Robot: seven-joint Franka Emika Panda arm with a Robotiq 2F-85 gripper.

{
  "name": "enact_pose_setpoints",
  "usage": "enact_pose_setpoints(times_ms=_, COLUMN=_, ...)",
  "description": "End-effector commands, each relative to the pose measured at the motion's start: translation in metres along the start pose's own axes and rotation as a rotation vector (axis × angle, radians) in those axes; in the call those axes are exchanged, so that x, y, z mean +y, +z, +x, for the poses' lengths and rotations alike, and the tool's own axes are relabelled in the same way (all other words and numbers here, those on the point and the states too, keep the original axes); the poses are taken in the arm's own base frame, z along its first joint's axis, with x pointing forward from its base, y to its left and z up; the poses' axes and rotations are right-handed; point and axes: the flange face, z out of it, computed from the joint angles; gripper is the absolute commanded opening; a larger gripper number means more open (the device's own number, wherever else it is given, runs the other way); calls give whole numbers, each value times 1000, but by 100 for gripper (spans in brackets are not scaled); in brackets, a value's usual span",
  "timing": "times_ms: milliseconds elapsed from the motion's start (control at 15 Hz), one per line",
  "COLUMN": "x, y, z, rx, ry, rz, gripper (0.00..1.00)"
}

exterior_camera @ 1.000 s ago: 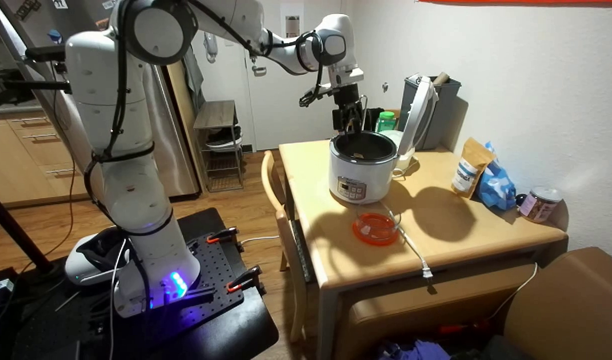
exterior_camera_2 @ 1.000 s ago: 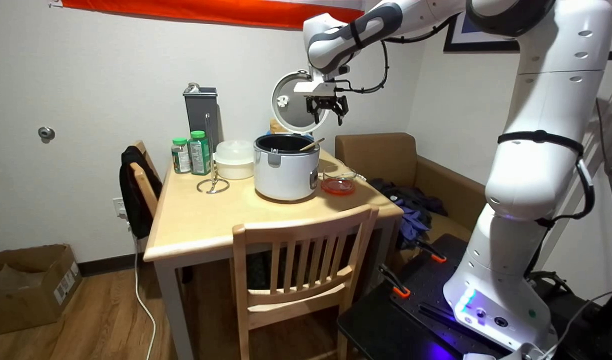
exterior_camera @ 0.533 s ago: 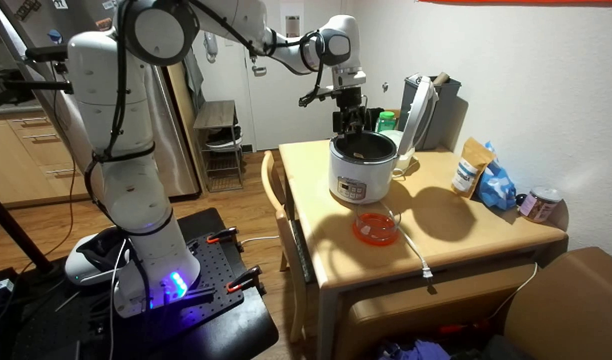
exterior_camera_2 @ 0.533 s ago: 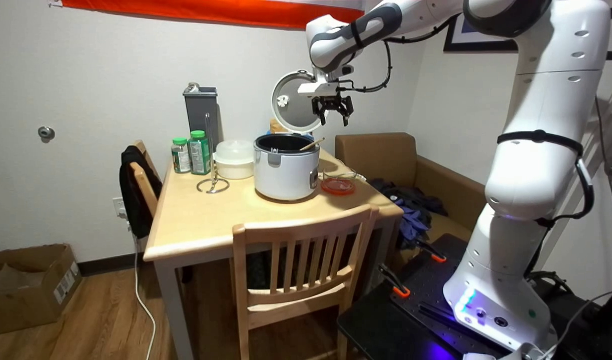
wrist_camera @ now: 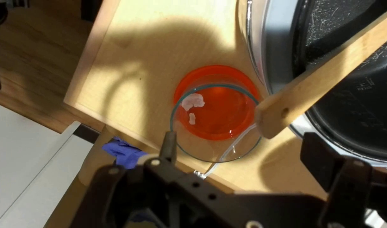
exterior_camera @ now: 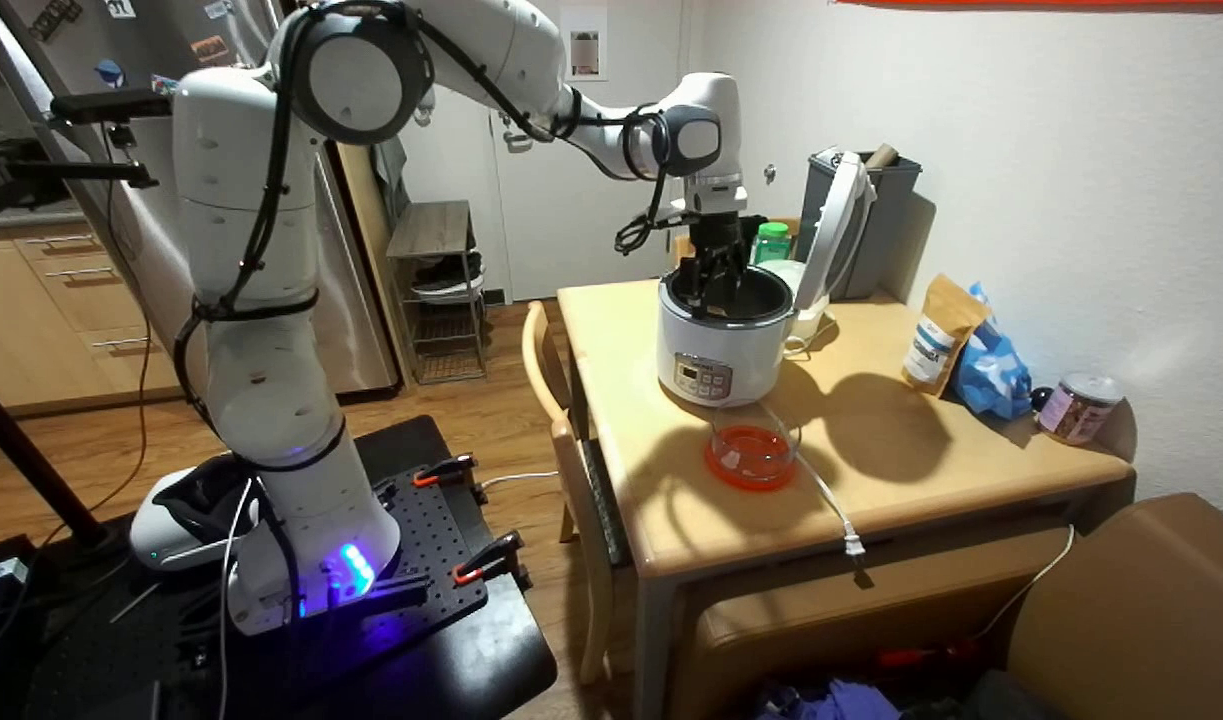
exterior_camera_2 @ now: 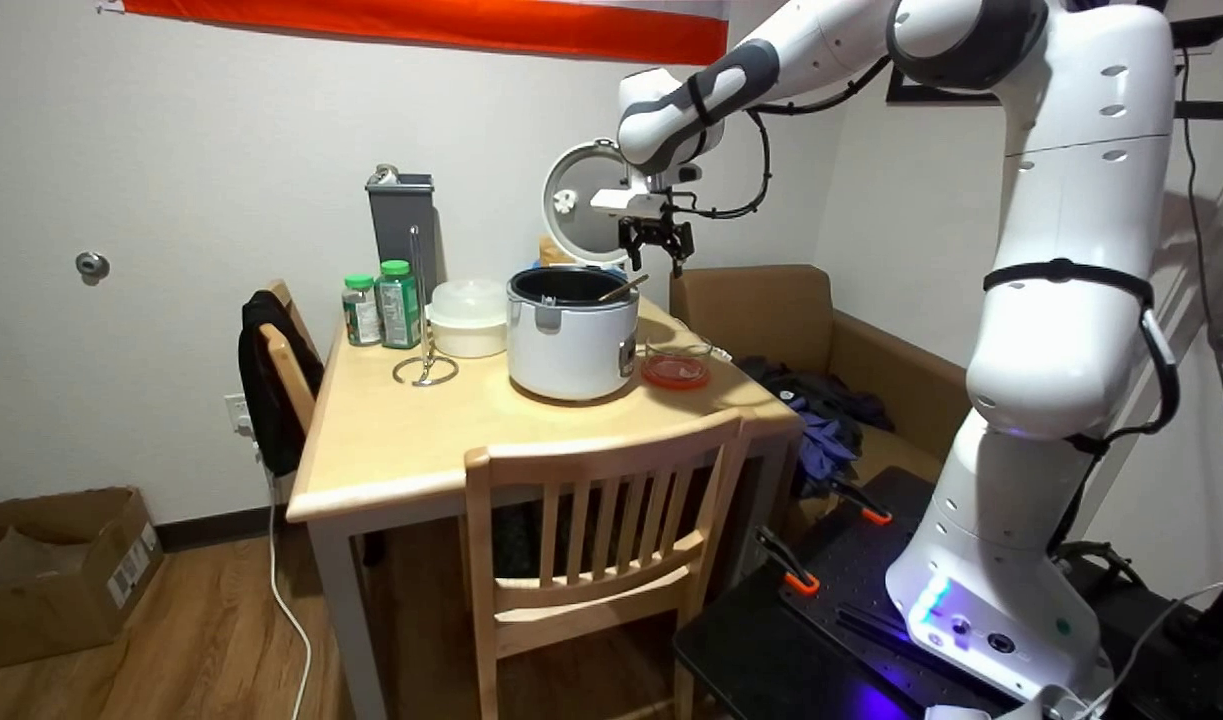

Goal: Remove the wooden spatula from the rice cooker

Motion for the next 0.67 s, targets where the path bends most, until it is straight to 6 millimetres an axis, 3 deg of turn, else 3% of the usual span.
enact_pose_setpoints(times_ms=0, x=-9, y=-3, z=4, rx=-34, ry=23, rz=80, gripper=100)
enact_pose_setpoints(times_ms=600, x=-13, y=3, z=9, rx=-71, ry=80, rz=152, gripper=100)
